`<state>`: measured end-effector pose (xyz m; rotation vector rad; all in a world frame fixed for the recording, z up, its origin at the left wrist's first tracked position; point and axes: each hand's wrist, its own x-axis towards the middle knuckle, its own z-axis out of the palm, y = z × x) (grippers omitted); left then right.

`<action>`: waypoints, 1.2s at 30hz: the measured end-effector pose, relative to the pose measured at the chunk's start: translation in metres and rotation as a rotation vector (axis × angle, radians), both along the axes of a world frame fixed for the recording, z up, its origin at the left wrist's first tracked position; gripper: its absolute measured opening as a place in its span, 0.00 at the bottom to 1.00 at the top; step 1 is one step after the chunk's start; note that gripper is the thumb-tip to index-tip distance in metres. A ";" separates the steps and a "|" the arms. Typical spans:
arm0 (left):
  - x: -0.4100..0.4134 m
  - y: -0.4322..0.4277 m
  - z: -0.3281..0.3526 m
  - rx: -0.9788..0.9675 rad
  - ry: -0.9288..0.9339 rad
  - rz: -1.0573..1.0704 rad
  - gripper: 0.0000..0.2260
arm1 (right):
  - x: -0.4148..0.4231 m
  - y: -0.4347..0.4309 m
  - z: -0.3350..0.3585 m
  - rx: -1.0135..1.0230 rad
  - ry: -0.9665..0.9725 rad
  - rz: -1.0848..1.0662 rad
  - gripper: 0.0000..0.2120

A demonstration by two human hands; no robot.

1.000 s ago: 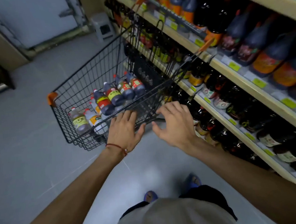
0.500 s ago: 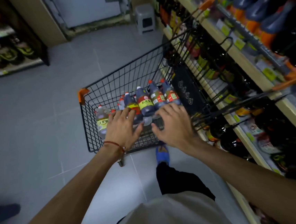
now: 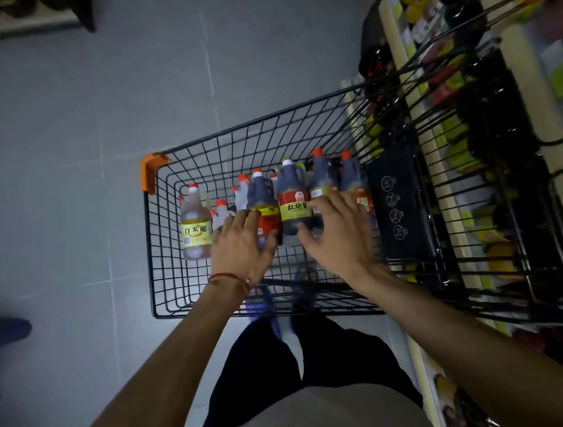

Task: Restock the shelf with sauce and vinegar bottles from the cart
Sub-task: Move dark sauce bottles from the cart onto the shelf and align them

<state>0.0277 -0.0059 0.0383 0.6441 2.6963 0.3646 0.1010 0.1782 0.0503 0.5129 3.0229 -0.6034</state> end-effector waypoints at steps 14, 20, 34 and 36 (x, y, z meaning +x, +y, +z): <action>-0.061 0.034 -0.177 0.226 -0.536 0.571 0.45 | -0.038 -0.003 -0.128 -0.108 -0.080 -0.195 0.16; -0.064 0.052 -0.195 0.196 -0.612 0.742 0.45 | -0.039 -0.010 -0.141 -0.094 -0.071 -0.242 0.15; -0.090 -0.007 -0.192 0.129 -0.608 0.766 0.60 | -0.072 -0.009 -0.170 -0.354 -0.268 -0.396 0.26; -0.094 -0.013 -0.183 0.125 -0.604 0.764 0.58 | -0.077 -0.012 -0.179 -0.355 -0.276 -0.450 0.28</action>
